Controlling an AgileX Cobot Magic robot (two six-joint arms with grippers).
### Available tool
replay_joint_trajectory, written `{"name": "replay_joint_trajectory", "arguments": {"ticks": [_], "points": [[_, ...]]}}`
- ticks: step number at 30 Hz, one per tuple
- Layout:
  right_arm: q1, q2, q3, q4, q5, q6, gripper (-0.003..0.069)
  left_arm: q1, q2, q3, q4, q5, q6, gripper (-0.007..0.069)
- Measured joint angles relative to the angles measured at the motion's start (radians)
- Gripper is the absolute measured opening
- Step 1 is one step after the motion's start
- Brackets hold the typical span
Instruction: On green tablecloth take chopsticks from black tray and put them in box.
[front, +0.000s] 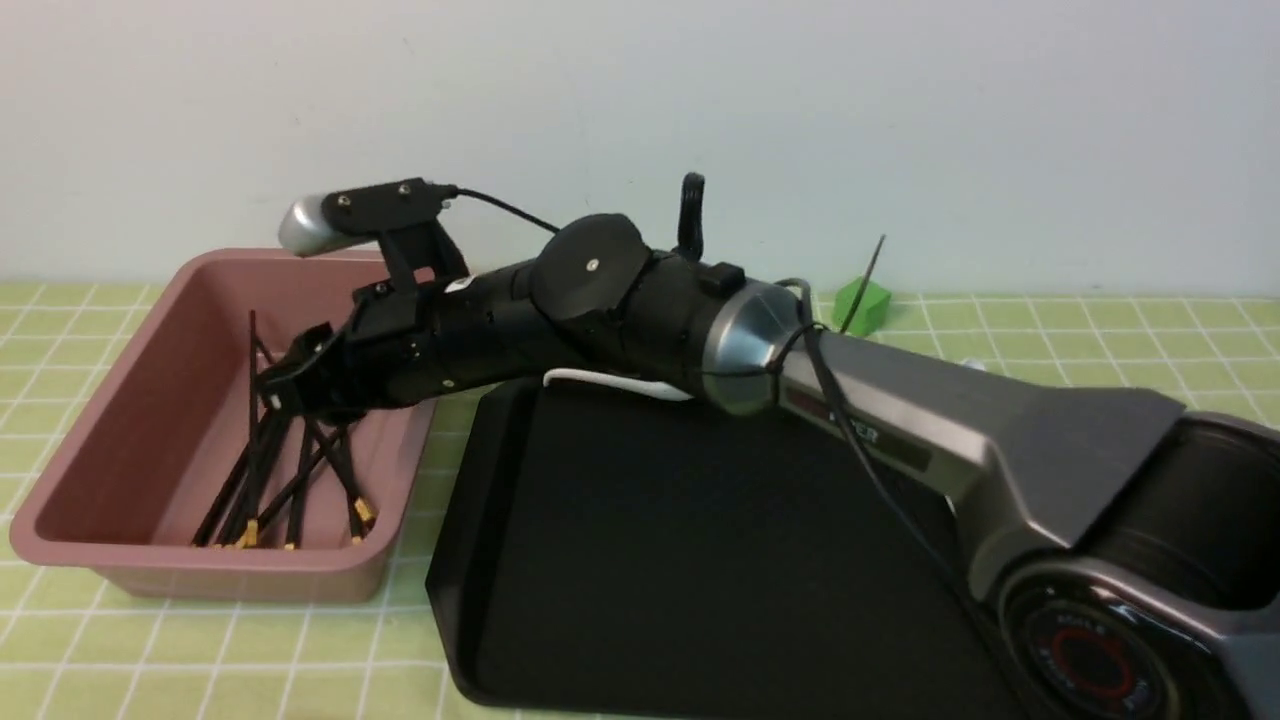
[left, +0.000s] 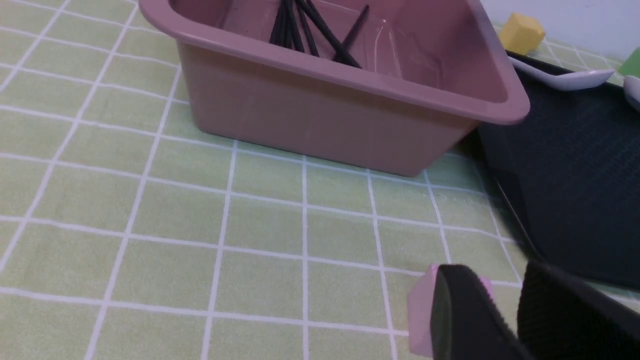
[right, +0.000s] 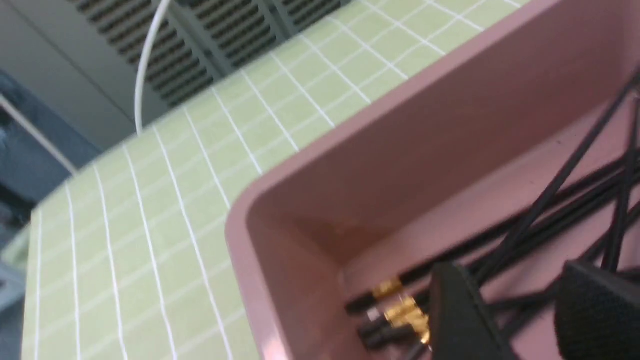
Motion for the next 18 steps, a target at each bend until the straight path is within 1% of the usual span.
{"name": "replay_joint_trajectory", "arguments": {"ticks": [2, 3, 4, 5, 6, 8, 11, 13, 16, 18], "points": [[-0.017, -0.029, -0.001, -0.073, 0.061, 0.022, 0.0216, 0.0, 0.0, 0.0, 0.0, 0.0, 0.0, 0.019], [-0.022, -0.038, -0.001, -0.094, 0.078, 0.031, 0.0201, 0.0, 0.0, 0.0, 0.0, 0.0, 0.0, 0.019], [-0.046, -0.087, -0.001, -0.194, 0.154, 0.067, 0.0129, 0.0, 0.0, 0.0, 0.0, 0.0, 0.0, 0.019], [-0.055, -0.106, -0.001, -0.218, 0.185, 0.083, 0.0113, 0.0, 0.0, 0.0, 0.0, 0.0, 0.0, 0.019], [-0.071, -0.141, -0.001, -0.29, 0.251, 0.116, 0.0065, 0.0, 0.0, 0.0, 0.0, 0.0, 0.0, 0.019], [-0.101, -0.206, -0.003, -0.402, 0.343, 0.159, 0.0005, 0.0, 0.0, 0.0, 0.0, 0.0, 0.0, 0.019], [-0.162, -0.325, -0.005, -0.583, 0.539, 0.241, -0.0013, 0.0, 0.0, 0.0, 0.0, 0.0, 0.0, 0.019], [-0.196, -0.393, -0.005, -0.672, 0.626, 0.289, -0.0013, 0.0, 0.0, 0.0, 0.0, 0.0, 0.0, 0.019], [-0.258, -0.491, 0.009, -0.769, 0.668, 0.379, -0.001, 0.0, 0.0, 0.0, 0.0, 0.0, 0.0, 0.019], [-0.29, -0.539, 0.035, -0.797, 0.675, 0.423, -0.0009, 0.0, 0.0, 0.0, 0.0, 0.0, 0.0, 0.0191]]}}
